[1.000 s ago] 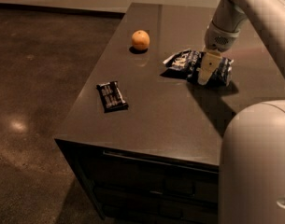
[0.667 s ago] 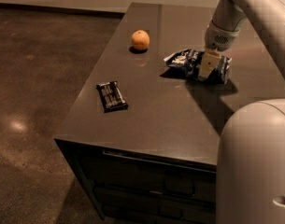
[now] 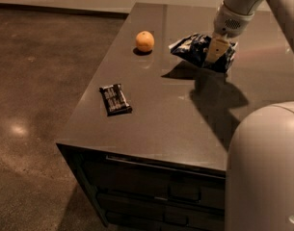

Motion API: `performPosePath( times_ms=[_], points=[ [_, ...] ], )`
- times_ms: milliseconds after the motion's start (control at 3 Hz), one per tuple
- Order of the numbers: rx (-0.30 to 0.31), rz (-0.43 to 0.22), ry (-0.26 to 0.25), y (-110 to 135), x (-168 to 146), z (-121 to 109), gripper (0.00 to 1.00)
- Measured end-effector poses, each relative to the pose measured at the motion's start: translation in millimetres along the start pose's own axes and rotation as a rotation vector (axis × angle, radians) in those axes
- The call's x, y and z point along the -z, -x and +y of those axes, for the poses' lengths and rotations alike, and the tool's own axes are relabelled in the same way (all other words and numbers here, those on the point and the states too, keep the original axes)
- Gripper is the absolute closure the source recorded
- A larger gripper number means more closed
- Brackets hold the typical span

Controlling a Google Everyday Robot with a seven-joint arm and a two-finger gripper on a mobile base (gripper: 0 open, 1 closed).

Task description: Pick blue chip bag

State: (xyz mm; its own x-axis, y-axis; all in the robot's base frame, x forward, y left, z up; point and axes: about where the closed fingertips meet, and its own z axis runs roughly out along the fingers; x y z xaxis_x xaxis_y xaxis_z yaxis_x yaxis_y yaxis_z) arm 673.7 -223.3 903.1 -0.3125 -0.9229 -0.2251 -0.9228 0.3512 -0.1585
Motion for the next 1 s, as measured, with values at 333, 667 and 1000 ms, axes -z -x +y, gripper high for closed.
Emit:
performPosePath(
  times_ms=[333,667,1000],
  points=[
    [0.01,-0.024,-0.052,10.3,34.4,-2.9,1.0],
    [0.054,-0.058,-0.128,32.8,83.9,-4.7,1.0],
    [0.055,-0.072,-0.15,37.5,81.7,-11.9,1.0]
  ],
)
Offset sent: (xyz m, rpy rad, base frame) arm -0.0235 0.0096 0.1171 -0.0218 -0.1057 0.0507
